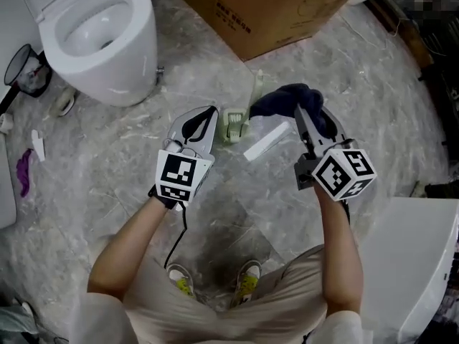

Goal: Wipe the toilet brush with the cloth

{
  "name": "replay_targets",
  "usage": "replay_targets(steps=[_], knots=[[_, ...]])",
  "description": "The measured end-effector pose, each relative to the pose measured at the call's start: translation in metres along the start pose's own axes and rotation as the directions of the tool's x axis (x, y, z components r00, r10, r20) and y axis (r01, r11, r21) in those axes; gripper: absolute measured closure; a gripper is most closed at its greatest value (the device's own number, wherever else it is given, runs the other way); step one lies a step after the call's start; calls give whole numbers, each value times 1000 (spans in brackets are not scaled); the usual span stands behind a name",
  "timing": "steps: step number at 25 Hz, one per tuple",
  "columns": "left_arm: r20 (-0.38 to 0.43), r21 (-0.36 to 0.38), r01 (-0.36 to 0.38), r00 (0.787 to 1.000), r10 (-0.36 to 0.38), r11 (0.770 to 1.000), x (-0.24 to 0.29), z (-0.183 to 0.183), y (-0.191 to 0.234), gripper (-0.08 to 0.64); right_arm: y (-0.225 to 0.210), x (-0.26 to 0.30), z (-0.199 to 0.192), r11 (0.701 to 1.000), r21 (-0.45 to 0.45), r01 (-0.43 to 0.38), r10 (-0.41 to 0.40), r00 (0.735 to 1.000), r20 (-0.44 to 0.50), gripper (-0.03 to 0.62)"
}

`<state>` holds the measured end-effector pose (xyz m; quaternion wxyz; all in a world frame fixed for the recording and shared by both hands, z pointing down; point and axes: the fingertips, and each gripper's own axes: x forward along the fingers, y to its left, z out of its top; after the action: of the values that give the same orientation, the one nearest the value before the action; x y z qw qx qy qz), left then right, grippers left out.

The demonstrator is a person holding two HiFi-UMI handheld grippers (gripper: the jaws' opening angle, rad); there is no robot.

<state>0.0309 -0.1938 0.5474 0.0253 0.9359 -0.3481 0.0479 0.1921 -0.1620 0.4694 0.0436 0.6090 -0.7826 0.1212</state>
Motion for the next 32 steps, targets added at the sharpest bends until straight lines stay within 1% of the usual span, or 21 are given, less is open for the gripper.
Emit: replay_targets(steps=[3, 5, 8, 9, 10, 12, 13, 14, 15, 17, 18, 19, 21, 23, 25, 27, 30, 32], knots=[[2, 16, -1, 1000, 1, 1000, -2, 2, -6, 558, -2, 2, 8, 1000, -8, 8, -8, 999, 39, 483], [-1, 37, -5, 1000, 5, 999, -2, 7, -8, 558, -7, 1, 13, 1000, 16, 26, -27, 997, 70, 483], [6, 104, -6, 1000, 5, 995, 1, 33, -6, 558, -19, 2, 23, 997, 60, 57, -64, 992, 105, 482], [1, 115, -2, 1000, 2, 993, -2, 41, -5, 558, -22, 2, 25, 994, 84, 68, -77, 991, 111, 482], [-5, 110, -4, 1000, 5, 994, -5, 49, -4, 558, -23, 0, 25, 991, 110, 79, -92, 989, 115, 482], [-4, 64, -43, 999, 43, 997, -15, 64, 0, 558, -20, -7, 22, 986, 128, 109, -123, 986, 108, 482], [-3, 47, -65, 998, 65, 997, -21, 70, 0, 558, -14, -12, 18, 986, 111, 126, -137, 986, 92, 482], [-8, 52, -72, 997, 73, 996, -27, 73, -6, 558, -6, -18, 12, 987, 81, 138, -143, 987, 66, 482], [-25, 80, -60, 998, 63, 995, -33, 73, -15, 558, 4, -24, 3, 989, 46, 141, -142, 989, 33, 482], [-113, 149, 3, 994, 14, 989, -47, 60, -43, 558, 25, -38, -16, 992, 7, 129, -128, 991, -38, 482], [-154, 149, 31, 988, -7, 988, -55, 52, -57, 558, 35, -47, -26, 992, 12, 123, -122, 990, -69, 482], [-178, 132, 42, 984, -18, 990, -63, 48, -69, 558, 43, -58, -37, 992, 26, 121, -118, 988, -96, 482], [-204, 116, 22, 979, 2, 993, -81, 50, -86, 558, 60, -82, -58, 990, 44, 132, -124, 980, -157, 483], [-211, 109, -23, 976, 45, 994, -103, 68, -99, 558, 78, -112, -68, 989, 36, 146, -134, 963, -234, 483], [-209, 103, -31, 977, 52, 994, -118, 99, -109, 558, 94, -132, -55, 990, 35, 136, -120, 951, -285, 483], [-236, 88, -20, 971, 40, 996, -134, 132, -119, 558, 108, -158, -30, 991, 51, 124, -100, 939, -330, 485], [-274, 31, -46, 960, 52, 998, -164, 189, -136, 558, 128, -211, 12, 986, 110, 127, -71, 909, -410, 485], [-263, -40, -93, 961, 80, 995, -179, 230, -145, 558, 137, -247, 40, 983, 123, 133, -64, 889, -453, 485]])
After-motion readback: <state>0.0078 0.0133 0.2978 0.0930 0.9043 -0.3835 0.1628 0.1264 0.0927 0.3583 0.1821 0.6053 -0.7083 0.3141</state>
